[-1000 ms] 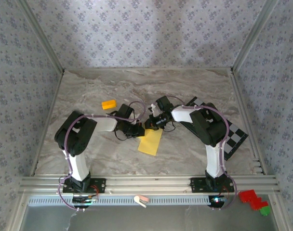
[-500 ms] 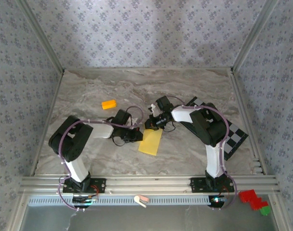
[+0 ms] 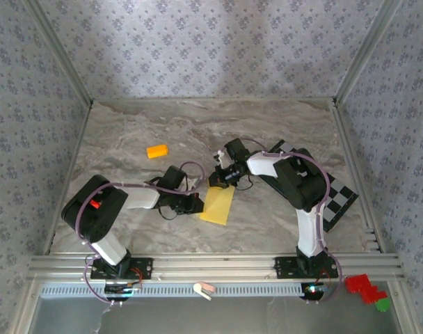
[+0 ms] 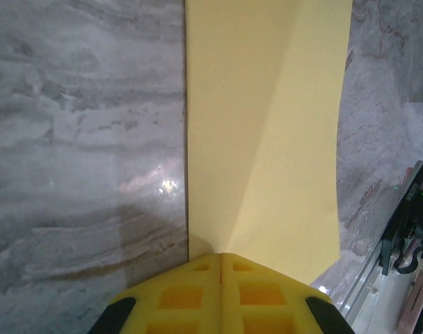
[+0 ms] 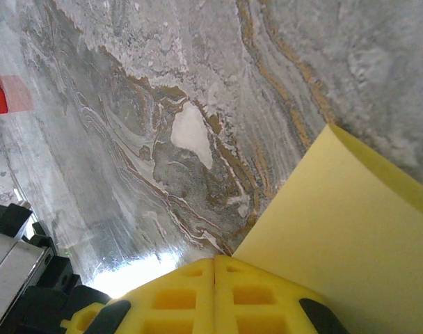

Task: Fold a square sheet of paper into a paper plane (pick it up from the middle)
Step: First fold in half a square sheet of paper at the center of the table.

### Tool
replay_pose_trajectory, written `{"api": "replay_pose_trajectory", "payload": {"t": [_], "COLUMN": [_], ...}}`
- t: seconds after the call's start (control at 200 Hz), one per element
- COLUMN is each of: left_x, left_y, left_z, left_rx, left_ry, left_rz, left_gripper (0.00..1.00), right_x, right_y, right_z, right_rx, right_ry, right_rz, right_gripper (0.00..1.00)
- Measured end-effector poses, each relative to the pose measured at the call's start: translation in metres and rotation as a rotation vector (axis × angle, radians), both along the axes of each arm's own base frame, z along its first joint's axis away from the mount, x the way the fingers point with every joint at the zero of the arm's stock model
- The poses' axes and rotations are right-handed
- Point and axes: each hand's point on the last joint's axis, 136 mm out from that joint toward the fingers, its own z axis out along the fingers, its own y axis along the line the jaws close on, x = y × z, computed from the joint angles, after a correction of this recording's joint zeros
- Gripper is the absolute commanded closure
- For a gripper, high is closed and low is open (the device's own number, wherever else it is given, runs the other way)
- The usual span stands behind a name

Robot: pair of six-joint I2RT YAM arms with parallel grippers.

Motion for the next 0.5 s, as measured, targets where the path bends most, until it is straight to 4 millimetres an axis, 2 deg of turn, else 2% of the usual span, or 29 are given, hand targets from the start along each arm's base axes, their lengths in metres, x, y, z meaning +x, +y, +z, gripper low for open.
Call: {"api": "replay_pose_trajectory", "payload": {"t": [0.37, 0.5], "left_x": [-0.021, -0.034], "left_y": [0.005, 0.009], "left_z": [0.000, -0.001], "left_rx": [-0.016, -0.012], "left_ry": [-0.014, 0.000], "left_rz": [-0.015, -0.027], "left_gripper": [1.00, 1.00], "right_x": [0.000, 0.000], "right_y": [0.000, 0.001], "right_z": [0.000, 0.001], "right_rx": [-0.011, -0.014], "right_ry": [0.004, 0.002], "right_rz": [0.014, 0.022], "right_gripper": [0.94, 0.94]}}
